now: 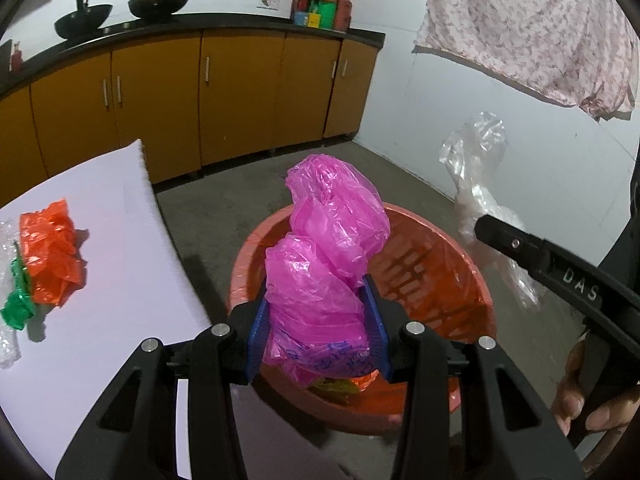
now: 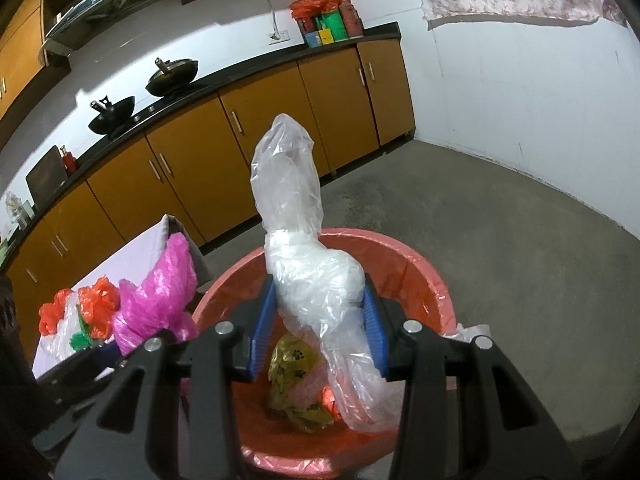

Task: Collect trash
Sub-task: 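Open both tools over the basket, dropping the pink and white bags, then grasp the bubble wrap with the left tool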

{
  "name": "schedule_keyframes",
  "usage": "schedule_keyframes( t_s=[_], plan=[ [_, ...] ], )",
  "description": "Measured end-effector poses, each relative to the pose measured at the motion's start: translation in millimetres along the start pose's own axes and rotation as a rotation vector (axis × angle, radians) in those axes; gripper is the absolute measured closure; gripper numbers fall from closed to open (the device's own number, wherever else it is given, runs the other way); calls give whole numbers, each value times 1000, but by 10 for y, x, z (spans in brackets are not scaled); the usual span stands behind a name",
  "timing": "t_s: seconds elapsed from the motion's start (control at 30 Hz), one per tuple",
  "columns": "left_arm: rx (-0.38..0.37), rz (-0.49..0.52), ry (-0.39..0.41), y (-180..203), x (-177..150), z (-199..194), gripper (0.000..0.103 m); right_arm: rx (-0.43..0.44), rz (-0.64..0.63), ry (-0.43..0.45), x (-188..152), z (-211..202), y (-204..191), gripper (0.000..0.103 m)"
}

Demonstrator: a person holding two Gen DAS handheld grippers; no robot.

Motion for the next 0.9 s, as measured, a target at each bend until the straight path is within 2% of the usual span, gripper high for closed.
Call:
schedule_keyframes(
  t_s=[0.1,0.27,0.5,0.7,0.9],
  plan=[
    [-11,5,-14,25,-12,56,55,19,27,4,6,32,38,57],
    [-17,-21,-25,-52,-37,72,38,50,62,-2,-10,101,100,48],
    [15,-79,-18,-265,-65,-19,32,44,85,-7,-94,96,158,43],
    [99,-95,42,-534,-68,-278,23,36,20,0,-118,18,18,39],
    [229,-161,109,-1086,-94,-668,19,69,-28,-8,-159,-1,-245,39]
  ],
)
Point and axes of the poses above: each gripper's, at about its wrist camera, not at the fingertips, and z roughly the way its jaws point, y to its right, x to its top, the point moved 5 cm from there along z, roughly the way its jaws point, and after that the axes turned 5 degrees about -z, right-handed, at the moved point
